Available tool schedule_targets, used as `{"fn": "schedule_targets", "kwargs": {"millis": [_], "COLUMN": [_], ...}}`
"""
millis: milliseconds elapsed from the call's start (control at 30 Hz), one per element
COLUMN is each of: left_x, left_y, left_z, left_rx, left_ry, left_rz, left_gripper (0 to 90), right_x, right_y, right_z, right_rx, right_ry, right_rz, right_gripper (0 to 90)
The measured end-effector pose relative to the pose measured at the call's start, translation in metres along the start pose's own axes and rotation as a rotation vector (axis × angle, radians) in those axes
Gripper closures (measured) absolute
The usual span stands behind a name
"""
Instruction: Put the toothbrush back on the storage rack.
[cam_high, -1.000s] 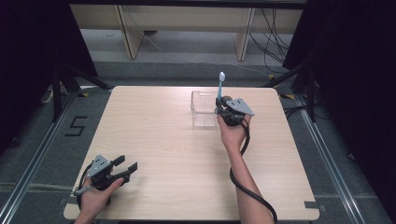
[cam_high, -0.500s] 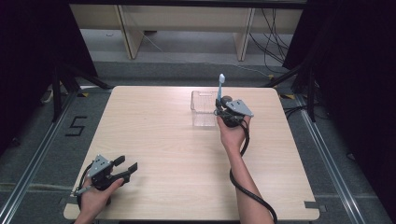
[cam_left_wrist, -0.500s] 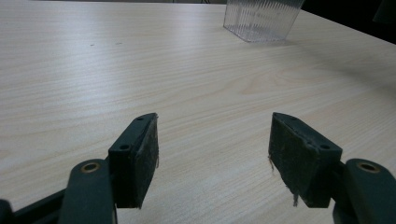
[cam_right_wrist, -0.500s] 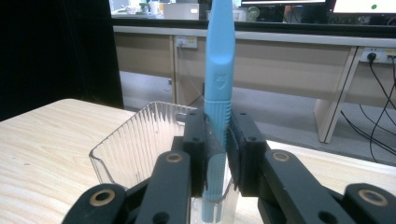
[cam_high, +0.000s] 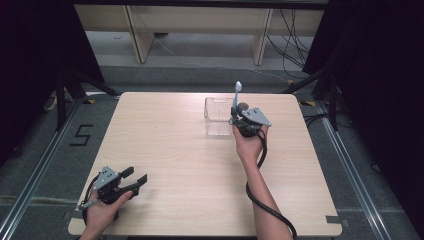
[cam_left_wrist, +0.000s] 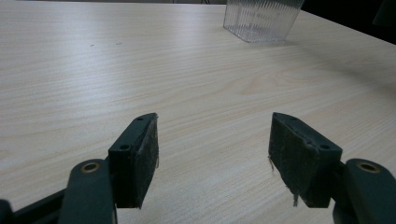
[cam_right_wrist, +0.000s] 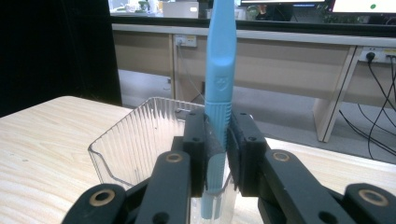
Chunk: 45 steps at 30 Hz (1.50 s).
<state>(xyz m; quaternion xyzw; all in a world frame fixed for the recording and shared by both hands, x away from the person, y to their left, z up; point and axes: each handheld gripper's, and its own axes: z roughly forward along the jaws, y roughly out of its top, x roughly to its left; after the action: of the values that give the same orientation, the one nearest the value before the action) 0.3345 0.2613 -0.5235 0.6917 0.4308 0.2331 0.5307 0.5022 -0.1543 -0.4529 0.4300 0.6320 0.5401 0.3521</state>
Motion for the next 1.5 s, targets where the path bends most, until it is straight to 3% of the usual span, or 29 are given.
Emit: {"fn": "schedule_targets", "kwargs": {"millis": [167, 200, 333, 367, 433, 500, 600, 933, 1000, 1333, 1400, 1500], "left_x": [-0.0004, -0.0003, -0.0005, 0.0009, 0.0004, 0.0013, -0.0003, -0.0002, -0.0002, -0.0002, -0.0003, -0.0002], "left_y": [0.0001, 0.0001, 0.0, 0.0002, -0.0004, 0.0002, 0.0001, 0.0001, 0.0001, 0.0002, 0.0002, 0.0002], "left_z": [-0.0004, -0.0003, -0.0004, 0.0008, 0.0013, 0.0012, -0.0003, -0.0002, -0.0002, 0.0, 0.0001, 0.0002], "left_rx": [0.004, 0.004, 0.004, -0.009, -0.014, -0.013, 0.004, 0.004, 0.004, 0.004, 0.004, 0.005], "left_ry": [0.004, 0.003, 0.003, -0.01, -0.011, -0.012, 0.004, 0.003, 0.002, 0.002, 0.002, 0.001], "left_rz": [-0.004, -0.002, -0.004, 0.012, -0.004, 0.014, -0.004, -0.002, -0.001, -0.001, -0.002, -0.001], "left_gripper": [32.8, 32.8, 32.8, 32.8, 32.8, 32.8, 32.8, 32.8, 32.8, 32.8, 32.8, 32.8], "right_x": [-0.0021, -0.0011, -0.0016, -0.0004, -0.0015, -0.0015, -0.0008, -0.0011, -0.0002, -0.0006, -0.0019, -0.0016], "right_y": [-0.0006, -0.0009, -0.0015, -0.0016, -0.0017, -0.0016, -0.0016, -0.0046, -0.0055, -0.0066, -0.0065, -0.0069], "right_z": [0.0008, 0.0002, 0.0006, -0.0001, 0.0011, 0.0014, 0.0017, 0.0038, 0.0047, 0.0053, 0.0061, 0.0066], "right_rx": [-0.003, 0.005, 0.006, 0.016, 0.015, 0.015, 0.017, 0.05, 0.045, 0.056, 0.051, 0.058], "right_ry": [0.002, -0.001, -0.006, -0.007, 0.001, -0.003, -0.013, -0.014, -0.005, -0.011, -0.01, -0.003], "right_rz": [-0.026, -0.007, -0.02, -0.009, -0.019, -0.021, -0.018, -0.03, -0.015, -0.022, -0.049, -0.037], "right_gripper": [78.4, 78.4, 78.4, 78.3, 78.4, 78.4, 78.4, 78.4, 78.4, 78.3, 78.2, 78.1]}}
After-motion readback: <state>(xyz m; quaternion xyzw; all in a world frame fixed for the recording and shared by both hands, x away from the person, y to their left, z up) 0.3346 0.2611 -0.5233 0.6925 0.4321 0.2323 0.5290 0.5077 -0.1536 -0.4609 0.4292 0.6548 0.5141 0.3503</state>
